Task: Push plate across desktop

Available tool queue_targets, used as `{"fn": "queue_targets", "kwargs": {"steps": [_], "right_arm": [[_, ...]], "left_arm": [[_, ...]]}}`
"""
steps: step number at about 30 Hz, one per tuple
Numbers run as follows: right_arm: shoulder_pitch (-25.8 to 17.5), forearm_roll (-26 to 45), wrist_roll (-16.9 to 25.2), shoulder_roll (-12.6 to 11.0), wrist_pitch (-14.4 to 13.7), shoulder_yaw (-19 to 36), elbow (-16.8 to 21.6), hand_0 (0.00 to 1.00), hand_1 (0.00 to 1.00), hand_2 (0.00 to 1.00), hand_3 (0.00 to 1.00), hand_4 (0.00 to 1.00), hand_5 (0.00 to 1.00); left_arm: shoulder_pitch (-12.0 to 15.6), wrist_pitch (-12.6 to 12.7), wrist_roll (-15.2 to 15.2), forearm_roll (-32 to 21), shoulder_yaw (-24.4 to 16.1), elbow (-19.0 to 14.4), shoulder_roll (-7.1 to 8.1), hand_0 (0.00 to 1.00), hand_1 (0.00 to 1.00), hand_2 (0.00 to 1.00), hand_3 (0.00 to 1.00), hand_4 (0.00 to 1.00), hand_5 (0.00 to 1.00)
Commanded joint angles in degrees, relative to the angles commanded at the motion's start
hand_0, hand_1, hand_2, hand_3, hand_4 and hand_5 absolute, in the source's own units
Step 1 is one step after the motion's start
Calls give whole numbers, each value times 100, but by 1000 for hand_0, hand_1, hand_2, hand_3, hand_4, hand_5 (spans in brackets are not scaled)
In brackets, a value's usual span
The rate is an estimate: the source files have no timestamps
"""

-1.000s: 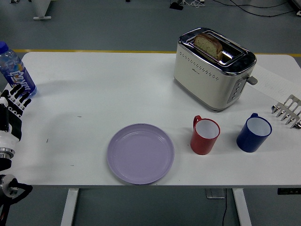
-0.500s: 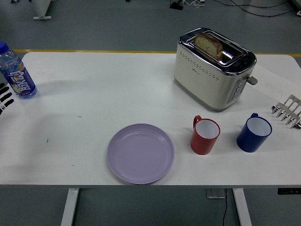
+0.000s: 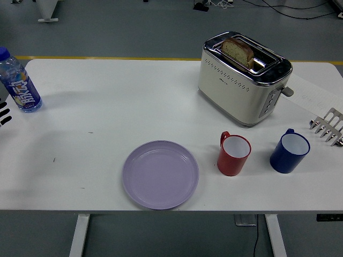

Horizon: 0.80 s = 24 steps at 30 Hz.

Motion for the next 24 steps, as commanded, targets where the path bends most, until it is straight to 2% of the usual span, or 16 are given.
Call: {"fn": "queue_targets", "kwargs": {"steps": [24], "right_arm": [[69, -50, -23, 0, -14, 42, -6, 694, 654, 756, 741, 484, 483]], "left_arm": [[9, 14, -11, 60, -56, -67, -14, 772, 791, 780, 727, 583, 998]]}}
